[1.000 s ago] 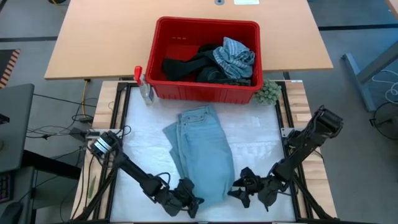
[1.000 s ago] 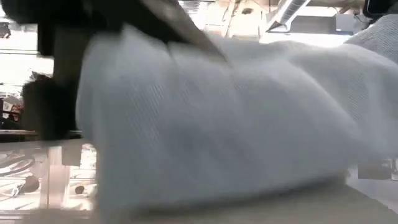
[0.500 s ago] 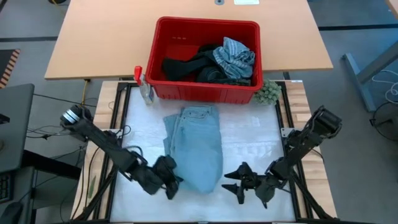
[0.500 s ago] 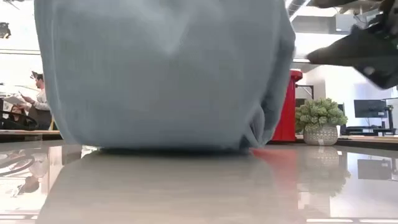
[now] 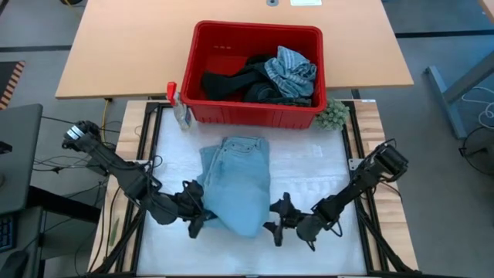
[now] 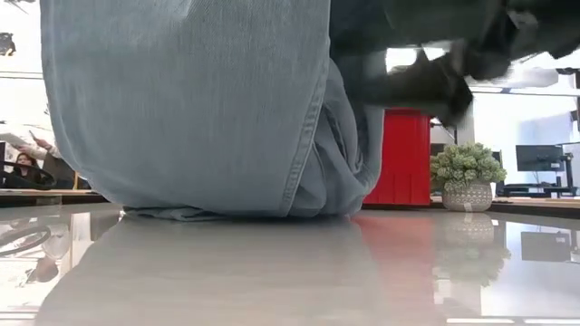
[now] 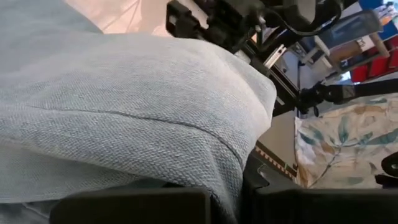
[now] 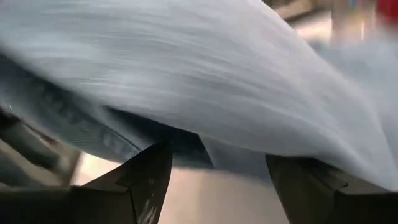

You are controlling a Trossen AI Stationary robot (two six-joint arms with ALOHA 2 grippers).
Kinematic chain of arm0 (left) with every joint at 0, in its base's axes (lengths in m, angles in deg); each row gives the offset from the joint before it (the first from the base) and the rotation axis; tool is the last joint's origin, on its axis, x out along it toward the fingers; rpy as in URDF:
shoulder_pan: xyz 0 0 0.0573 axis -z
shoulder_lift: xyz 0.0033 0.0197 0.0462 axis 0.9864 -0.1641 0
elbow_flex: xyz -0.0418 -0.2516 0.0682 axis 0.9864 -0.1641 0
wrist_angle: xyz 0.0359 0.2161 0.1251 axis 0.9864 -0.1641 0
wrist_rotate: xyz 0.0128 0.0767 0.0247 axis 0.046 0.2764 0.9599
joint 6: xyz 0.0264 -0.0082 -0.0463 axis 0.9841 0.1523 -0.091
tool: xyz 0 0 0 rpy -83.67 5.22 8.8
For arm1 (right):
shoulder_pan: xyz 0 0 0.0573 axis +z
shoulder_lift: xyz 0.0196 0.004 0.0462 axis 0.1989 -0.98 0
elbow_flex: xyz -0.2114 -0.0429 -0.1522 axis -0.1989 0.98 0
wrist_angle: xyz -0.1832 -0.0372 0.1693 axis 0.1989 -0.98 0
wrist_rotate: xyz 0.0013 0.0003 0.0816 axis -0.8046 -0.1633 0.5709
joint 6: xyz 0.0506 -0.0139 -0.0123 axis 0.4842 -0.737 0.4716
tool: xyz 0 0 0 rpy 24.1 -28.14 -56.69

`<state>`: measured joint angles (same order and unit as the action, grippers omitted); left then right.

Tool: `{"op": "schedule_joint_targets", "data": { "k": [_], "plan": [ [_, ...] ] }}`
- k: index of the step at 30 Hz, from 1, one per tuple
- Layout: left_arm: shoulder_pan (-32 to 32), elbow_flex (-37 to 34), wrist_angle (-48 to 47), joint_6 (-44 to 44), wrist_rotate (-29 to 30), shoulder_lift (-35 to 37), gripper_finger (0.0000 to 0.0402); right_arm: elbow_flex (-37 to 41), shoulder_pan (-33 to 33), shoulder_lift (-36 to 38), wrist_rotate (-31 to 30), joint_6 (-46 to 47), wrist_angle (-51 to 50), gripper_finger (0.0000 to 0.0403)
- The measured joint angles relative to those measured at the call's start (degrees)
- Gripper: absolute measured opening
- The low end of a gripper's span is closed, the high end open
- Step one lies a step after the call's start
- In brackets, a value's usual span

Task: Fold laundry
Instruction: Fold the blue pants from the red laundry bin

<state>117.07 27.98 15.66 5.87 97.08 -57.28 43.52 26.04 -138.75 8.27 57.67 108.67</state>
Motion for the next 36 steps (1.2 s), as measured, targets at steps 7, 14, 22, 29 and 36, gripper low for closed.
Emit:
{"op": "schedule_joint_targets", "data": {
  "k": [7, 14, 22, 29, 36],
  "plan": [
    [-0.02, 0.0, -0.57, -0.44, -3.55, 0.06, 0.0, -8.53, 3.14, 0.1, -1.19, -36.87, -11.29, 0.0285],
    [0.13, -0.02, -0.31, -1.05, -5.71, 1.43, 0.0, -14.02, 2.71, 0.11, -1.75, -57.43, -22.51, 0.0285],
    [0.13, -0.02, -0.26, -1.25, -5.7, 2.18, 0.0, -14.21, 0.33, -0.17, -0.79, -62.56, -23.04, 0.0285],
    [0.13, -0.02, 0.29, -1.47, -5.78, 2.18, 0.0, -14.27, 1.15, -5.22, -3.99, -64.39, -22.56, 0.0285],
    [0.18, -0.02, 0.73, -2.16, -5.91, 2.2, 0.0, -16.72, 3.47, -8.98, -17.42, -71.01, -17.61, 0.022]
  ]
}}
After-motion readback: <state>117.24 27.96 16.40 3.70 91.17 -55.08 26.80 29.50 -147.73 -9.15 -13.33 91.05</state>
